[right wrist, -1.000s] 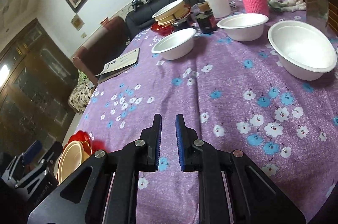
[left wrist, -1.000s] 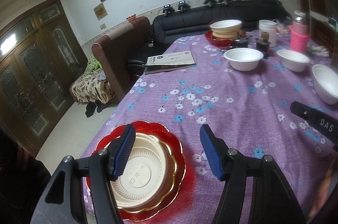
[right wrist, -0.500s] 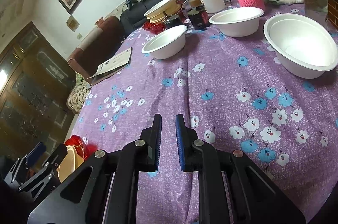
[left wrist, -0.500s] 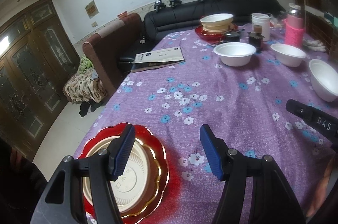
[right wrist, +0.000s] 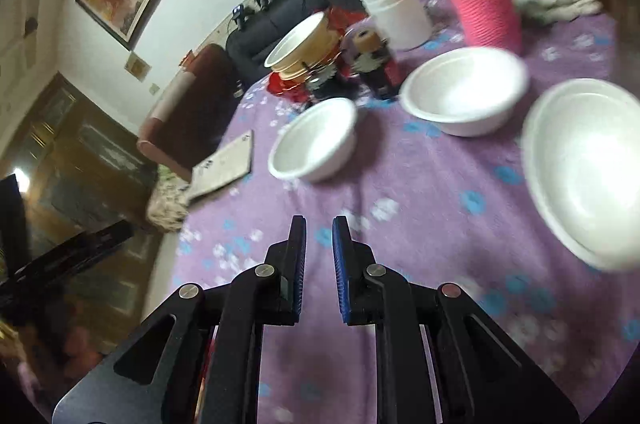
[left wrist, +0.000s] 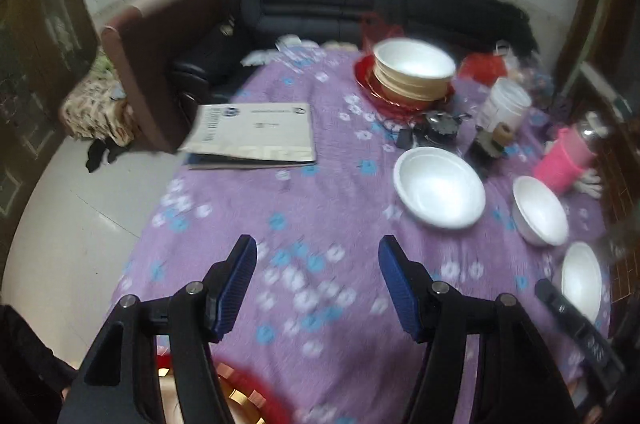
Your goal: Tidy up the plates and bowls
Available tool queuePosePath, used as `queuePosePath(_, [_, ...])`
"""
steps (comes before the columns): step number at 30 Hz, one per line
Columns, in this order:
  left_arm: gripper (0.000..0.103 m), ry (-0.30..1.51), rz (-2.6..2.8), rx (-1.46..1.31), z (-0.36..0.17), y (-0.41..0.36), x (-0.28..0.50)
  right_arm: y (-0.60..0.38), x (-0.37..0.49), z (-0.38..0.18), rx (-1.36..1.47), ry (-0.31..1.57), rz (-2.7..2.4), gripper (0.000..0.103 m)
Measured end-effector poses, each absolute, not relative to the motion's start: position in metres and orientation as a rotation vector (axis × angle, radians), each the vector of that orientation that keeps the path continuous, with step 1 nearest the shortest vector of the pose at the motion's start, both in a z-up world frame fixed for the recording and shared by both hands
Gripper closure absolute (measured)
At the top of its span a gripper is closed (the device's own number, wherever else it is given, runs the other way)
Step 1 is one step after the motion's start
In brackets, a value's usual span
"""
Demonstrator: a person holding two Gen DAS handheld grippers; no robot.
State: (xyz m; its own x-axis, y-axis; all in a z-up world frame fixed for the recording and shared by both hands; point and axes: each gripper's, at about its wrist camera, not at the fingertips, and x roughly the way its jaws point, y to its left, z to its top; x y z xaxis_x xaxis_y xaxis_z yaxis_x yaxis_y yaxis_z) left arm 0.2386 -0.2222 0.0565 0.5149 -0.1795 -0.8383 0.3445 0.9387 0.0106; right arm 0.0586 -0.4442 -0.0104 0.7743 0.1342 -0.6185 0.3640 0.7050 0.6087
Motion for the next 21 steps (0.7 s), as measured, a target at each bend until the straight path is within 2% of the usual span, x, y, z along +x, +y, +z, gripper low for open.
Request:
queuePosePath(8, [0.04,1.108,-0.268,0.298,-0.015,-0.314,0.322,-0.478,0.143,-0.044,0.941,0.751,-0.212,0.09])
queuePosePath(15, [0.04,1.184,-0.296,0.307,-0.046,-0.34,0.35,-0.501,0.182,-0.066,0.929,0.81,-0.28,0.09])
queuePosePath(18, [0.04,1.202,-0.309,0.306,-0.053,-0.346,0.353,-0.504,0.192,-0.068,0.901,0.822,-0.306,0.084])
queuePosePath(21, [0.04,1.229,-0.332,0.282,-0.055,-0.346,0.351,-0.507,0.196,-0.066,0.887,0.839,-0.32,0.083])
